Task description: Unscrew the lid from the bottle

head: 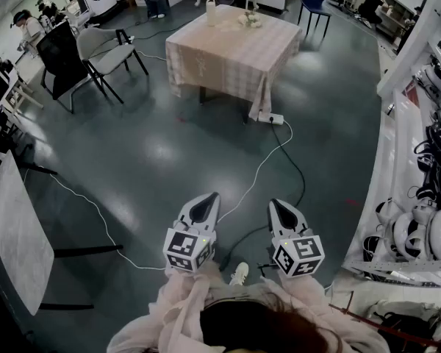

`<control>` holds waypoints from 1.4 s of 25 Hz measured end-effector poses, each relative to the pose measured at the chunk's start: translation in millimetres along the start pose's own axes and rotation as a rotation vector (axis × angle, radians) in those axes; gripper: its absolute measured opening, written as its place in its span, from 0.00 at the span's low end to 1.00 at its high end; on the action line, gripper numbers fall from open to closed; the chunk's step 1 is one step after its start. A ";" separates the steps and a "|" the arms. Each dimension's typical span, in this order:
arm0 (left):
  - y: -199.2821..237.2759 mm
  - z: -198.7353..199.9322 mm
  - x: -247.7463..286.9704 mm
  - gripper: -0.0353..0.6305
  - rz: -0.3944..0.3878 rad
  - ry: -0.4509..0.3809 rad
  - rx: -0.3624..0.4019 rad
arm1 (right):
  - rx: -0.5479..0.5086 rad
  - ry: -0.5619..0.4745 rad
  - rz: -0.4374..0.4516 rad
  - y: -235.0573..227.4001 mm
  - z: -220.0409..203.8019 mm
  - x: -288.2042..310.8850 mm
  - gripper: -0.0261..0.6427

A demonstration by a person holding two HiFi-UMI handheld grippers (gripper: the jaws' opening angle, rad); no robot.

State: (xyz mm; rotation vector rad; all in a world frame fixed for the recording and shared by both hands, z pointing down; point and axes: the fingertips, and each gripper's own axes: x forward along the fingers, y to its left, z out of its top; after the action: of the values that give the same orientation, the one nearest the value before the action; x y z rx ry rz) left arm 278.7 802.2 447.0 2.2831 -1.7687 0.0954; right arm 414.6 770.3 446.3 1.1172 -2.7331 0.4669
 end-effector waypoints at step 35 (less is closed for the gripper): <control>106.4 41.7 115.8 0.09 0.038 -0.022 -0.021 | 0.023 -0.001 0.015 -50.9 54.5 150.6 0.06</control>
State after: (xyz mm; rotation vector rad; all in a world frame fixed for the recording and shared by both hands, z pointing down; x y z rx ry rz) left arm 202.4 658.4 447.0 2.2450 -1.8154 0.0591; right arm 342.1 618.7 445.0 1.1034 -2.7452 0.5009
